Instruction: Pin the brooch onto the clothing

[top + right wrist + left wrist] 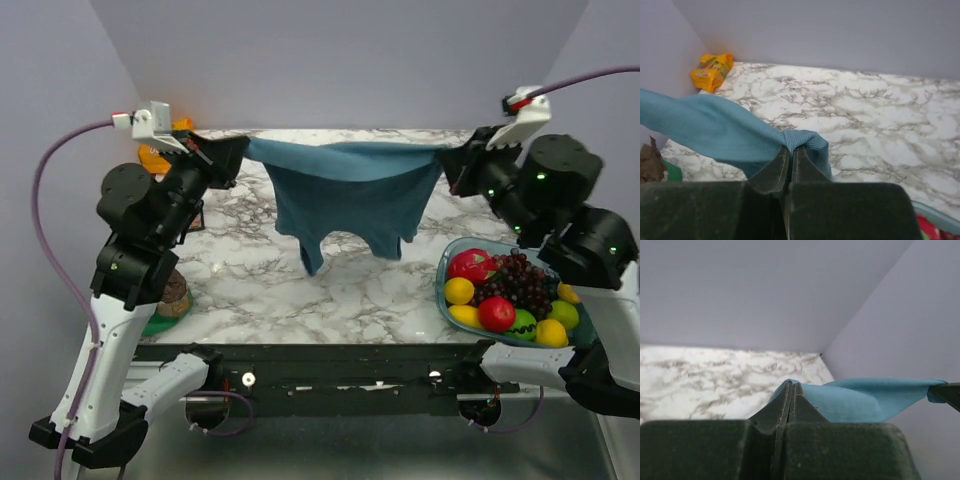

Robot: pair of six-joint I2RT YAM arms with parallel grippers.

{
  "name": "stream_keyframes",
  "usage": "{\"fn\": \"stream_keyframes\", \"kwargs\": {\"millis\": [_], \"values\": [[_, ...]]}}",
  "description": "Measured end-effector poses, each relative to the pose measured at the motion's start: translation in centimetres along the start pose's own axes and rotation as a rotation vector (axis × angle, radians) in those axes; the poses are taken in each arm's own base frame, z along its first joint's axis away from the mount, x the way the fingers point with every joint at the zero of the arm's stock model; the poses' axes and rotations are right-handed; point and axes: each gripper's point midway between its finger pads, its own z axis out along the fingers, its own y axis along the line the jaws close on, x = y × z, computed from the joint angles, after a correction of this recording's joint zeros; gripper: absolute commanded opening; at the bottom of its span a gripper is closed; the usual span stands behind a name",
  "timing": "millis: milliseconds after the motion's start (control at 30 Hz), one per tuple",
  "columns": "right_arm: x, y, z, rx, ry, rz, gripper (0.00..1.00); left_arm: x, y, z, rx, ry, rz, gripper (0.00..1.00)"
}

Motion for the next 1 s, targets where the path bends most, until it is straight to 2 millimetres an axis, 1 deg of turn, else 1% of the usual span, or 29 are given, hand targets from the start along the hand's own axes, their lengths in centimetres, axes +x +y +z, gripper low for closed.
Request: {"fn": "stream_keyframes", "kwargs": {"millis": [33,67,167,200,267,333,400,433,500,600,667,733,800,833,867,900,933,1000], "values": [[-1.8,0.1,-0.9,-0.020,-0.039,-0.010,0.01,-1.8,-1.1,-0.3,0.023,-0.039,0.009,0.00],[-4.1,0.4,-1.9,-0.052,-0.088,-0.018,0.01,-3.6,-2.2,-0.8,0.047,-0.078,0.019,0.00],[-8.6,1.4,-4.4,-0.136,-0.191,-0.033,0.01,-7.4,-4.6,-1.8,0.100,-0.157,0.034,0.00],[-9.6,1.7,-5.0,-0.162,-0.219,-0.036,0.01,-8.4,-5.4,-2.2,0.119,-0.179,0.037,0.00],[-10.5,2.3,-5.8,-0.212,-0.242,-0.046,0.01,-9.7,-6.4,-2.8,0.147,-0.204,0.040,0.00],[-10.5,2.7,-6.2,-0.243,-0.243,-0.051,0.01,-10.4,-7.1,-3.3,0.169,-0.217,0.043,0.00],[-10.0,3.0,-5.8,-0.253,-0.229,-0.057,0.01,-10.4,-7.4,-3.1,0.179,-0.210,0.043,0.00],[-9.3,3.1,-5.1,-0.248,-0.208,-0.064,0.01,-10.3,-7.4,-3.0,0.180,-0.207,0.041,0.00],[-7.7,3.2,-3.1,-0.225,-0.156,-0.077,0.01,-9.2,-6.8,-1.7,0.167,-0.169,0.039,0.00],[-4.3,2.9,1.1,-0.193,-0.047,-0.086,0.01,-6.3,-4.7,1.3,0.114,-0.086,0.034,0.00],[-1.3,2.0,5.0,-0.154,0.046,-0.085,0.01,-4.2,-2.5,3.6,0.061,-0.028,0.037,0.00],[1.5,1.1,8.6,-0.128,0.140,-0.081,0.01,-1.8,0.2,6.1,0.001,0.036,0.040,0.00],[3.1,0.4,11.6,-0.120,0.201,-0.071,0.01,0.0,3.2,8.4,-0.058,0.088,0.040,0.00],[3.3,0.2,12.9,-0.119,0.218,-0.064,0.01,0.6,4.3,9.3,-0.079,0.106,0.041,0.00],[2.9,0.5,14.2,-0.131,0.219,-0.059,0.01,1.0,5.4,10.3,-0.101,0.126,0.041,0.00],[2.2,0.4,15.0,-0.133,0.205,-0.054,0.01,1.0,6.2,11.5,-0.109,0.134,0.043,0.00],[1.2,0.6,15.6,-0.143,0.184,-0.054,0.01,0.9,6.8,12.4,-0.113,0.139,0.045,0.00],[-1.5,1.1,15.9,-0.164,0.121,-0.059,0.01,-0.4,6.8,13.9,-0.097,0.122,0.055,0.00]]}}
